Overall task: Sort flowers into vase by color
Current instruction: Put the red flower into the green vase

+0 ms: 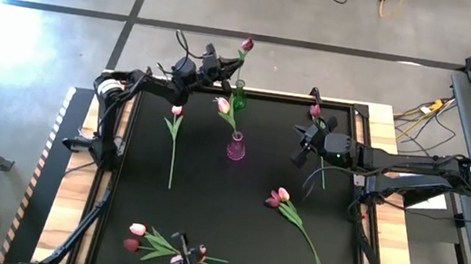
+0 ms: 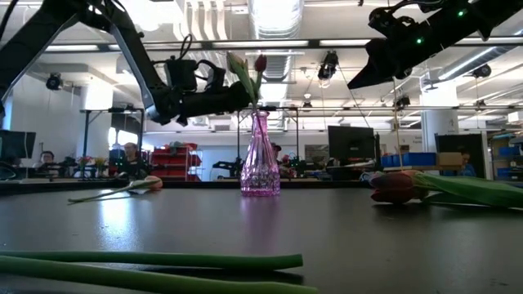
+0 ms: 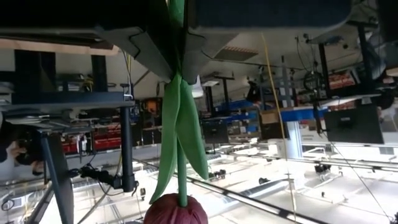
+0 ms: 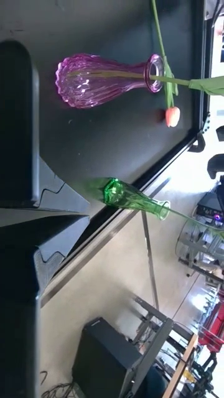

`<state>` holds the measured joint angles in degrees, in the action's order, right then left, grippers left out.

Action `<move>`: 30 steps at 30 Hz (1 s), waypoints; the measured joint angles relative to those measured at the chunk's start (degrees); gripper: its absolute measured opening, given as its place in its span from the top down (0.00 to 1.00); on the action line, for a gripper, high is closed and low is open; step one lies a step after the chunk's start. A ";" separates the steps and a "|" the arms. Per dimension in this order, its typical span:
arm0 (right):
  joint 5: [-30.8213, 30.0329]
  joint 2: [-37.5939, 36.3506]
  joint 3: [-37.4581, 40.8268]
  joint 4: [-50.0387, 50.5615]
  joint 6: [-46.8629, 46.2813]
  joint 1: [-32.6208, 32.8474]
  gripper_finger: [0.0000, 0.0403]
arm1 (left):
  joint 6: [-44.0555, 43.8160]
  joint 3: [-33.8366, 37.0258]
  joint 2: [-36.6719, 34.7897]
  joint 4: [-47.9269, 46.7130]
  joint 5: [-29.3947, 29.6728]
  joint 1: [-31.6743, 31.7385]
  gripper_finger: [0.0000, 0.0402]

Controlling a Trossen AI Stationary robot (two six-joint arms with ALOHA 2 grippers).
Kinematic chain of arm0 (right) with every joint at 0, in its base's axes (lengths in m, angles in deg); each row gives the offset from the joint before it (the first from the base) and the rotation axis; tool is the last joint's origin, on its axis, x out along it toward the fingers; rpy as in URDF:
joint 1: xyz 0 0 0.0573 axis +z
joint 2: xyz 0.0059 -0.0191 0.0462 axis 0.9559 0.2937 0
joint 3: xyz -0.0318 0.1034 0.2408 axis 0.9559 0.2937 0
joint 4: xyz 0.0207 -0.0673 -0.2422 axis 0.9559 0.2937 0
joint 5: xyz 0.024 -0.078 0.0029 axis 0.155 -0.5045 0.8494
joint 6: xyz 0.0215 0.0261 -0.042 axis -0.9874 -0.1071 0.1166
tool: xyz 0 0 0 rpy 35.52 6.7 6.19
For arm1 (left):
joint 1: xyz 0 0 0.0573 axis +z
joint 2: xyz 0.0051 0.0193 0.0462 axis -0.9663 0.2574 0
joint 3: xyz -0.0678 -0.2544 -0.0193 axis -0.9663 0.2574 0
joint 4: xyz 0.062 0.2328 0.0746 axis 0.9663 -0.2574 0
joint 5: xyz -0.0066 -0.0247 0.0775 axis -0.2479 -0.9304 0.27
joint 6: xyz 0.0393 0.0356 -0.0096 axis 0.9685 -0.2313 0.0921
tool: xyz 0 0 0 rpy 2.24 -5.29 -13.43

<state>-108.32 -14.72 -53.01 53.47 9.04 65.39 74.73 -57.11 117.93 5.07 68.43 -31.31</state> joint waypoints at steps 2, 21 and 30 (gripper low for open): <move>0.00 0.00 0.00 -0.02 0.29 0.01 0.97 | 0.00 0.04 0.01 -0.13 0.00 0.00 0.99; -0.01 0.00 0.00 -0.02 0.83 0.00 0.97 | -0.02 0.43 -0.05 -1.04 0.02 -0.04 0.77; -0.01 0.00 0.00 -0.02 0.83 0.00 0.97 | 2.44 3.77 -0.49 -0.99 0.02 -0.04 0.71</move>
<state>-108.33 -14.72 -53.01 53.45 9.87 65.39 77.16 -53.34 117.44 4.08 68.46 -31.36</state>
